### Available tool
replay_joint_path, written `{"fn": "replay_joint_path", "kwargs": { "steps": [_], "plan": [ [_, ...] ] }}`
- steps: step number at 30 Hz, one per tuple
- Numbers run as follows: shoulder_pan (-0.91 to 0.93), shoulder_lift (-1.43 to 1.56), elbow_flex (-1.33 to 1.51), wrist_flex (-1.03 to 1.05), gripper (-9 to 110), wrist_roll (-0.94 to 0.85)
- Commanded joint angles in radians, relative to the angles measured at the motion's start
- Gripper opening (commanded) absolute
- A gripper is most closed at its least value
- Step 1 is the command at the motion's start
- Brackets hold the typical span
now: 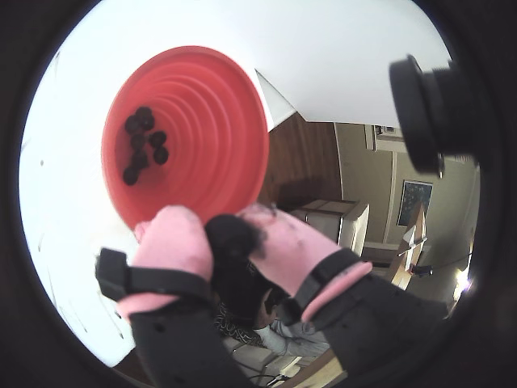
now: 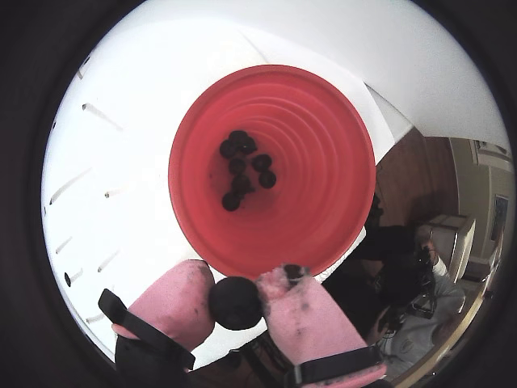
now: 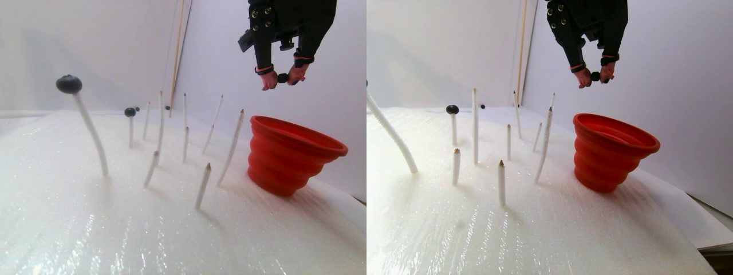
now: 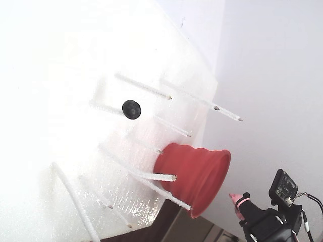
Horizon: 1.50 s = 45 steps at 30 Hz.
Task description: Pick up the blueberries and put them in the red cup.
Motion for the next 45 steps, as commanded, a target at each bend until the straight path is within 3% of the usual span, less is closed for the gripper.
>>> {"fn": "replay_joint_path", "kwargs": {
  "steps": [1,10,18,45],
  "plan": [
    [0.071,0.002,-0.107,-0.025,10,0.014],
    [0.100,-0.051,-0.141,-0.043,11,0.014],
    [0.104,-0.069,-0.150,-0.054,19,0.015],
    [-0.054,0.101,-0.054,0.032,15,0.048]
  ]
}}
